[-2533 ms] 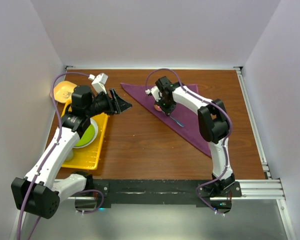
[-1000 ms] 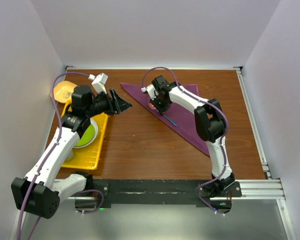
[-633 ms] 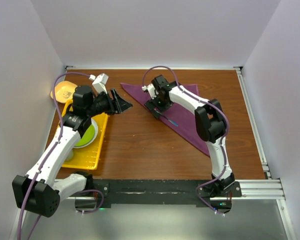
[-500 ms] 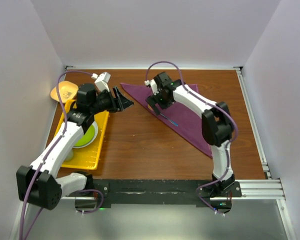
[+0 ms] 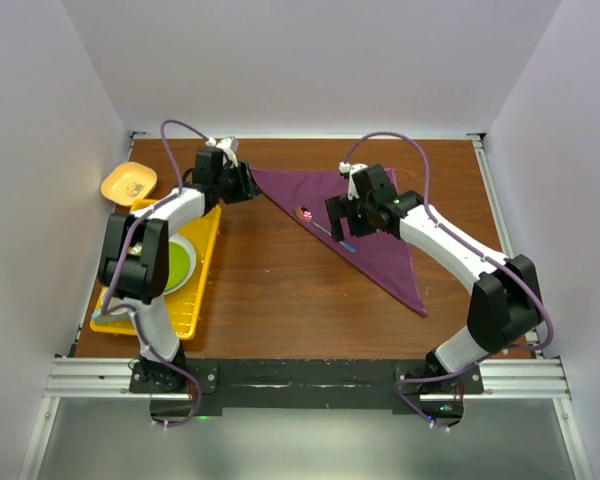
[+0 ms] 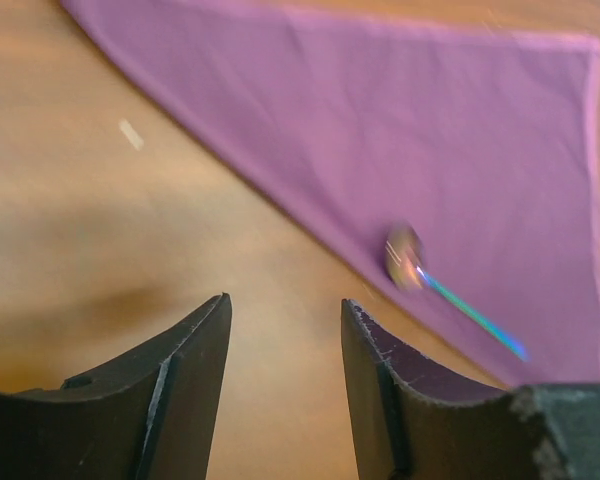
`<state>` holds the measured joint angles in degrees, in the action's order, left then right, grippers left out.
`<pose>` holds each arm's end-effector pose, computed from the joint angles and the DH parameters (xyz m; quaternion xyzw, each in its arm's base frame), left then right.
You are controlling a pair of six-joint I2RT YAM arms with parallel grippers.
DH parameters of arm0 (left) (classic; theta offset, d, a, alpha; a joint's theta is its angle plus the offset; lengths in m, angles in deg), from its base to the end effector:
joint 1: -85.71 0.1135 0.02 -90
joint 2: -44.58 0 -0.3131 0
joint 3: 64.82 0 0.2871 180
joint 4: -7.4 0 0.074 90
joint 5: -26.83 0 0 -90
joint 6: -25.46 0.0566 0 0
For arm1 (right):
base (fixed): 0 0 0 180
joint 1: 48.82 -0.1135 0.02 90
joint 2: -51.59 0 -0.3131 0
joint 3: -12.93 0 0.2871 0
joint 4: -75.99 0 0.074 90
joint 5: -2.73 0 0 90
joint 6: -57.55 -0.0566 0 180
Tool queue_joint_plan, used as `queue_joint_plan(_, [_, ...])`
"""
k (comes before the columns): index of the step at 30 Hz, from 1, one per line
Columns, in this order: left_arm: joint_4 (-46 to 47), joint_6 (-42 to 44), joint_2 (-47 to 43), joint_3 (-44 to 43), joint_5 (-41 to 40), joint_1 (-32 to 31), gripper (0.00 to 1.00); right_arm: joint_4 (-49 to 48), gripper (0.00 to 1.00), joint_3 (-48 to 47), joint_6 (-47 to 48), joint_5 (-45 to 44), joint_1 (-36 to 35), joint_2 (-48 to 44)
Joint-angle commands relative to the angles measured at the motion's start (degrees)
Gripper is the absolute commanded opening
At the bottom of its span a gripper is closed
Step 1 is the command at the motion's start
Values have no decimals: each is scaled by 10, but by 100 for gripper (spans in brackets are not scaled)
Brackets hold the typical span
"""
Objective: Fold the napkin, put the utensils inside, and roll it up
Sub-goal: Place the utensil onto the napkin, then fold the napkin
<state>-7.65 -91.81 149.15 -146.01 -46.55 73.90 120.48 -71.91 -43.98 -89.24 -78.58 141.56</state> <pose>0.4496 -0.1106 0.2229 -0.0575 0.8913 -0.2666 0.3621 0.3399 0.1921 0.3015 -0.1428 0.9275 0.1066 0.3286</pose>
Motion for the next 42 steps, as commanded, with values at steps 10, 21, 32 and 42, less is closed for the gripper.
queue_joint_plan(10, [31,11,231,-238,-95,30,54,-79,98,79,32,43,8,-90])
queue_joint_plan(21, [16,-16,291,-290,-123,39,50,-95,98,84,36,73,38,-98])
queue_joint_plan(32, [61,27,294,-318,-81,40,20,-84,98,80,40,73,45,-94])
queue_joint_plan(42, [54,46,162,-247,-74,-22,10,-73,98,89,7,121,45,-124])
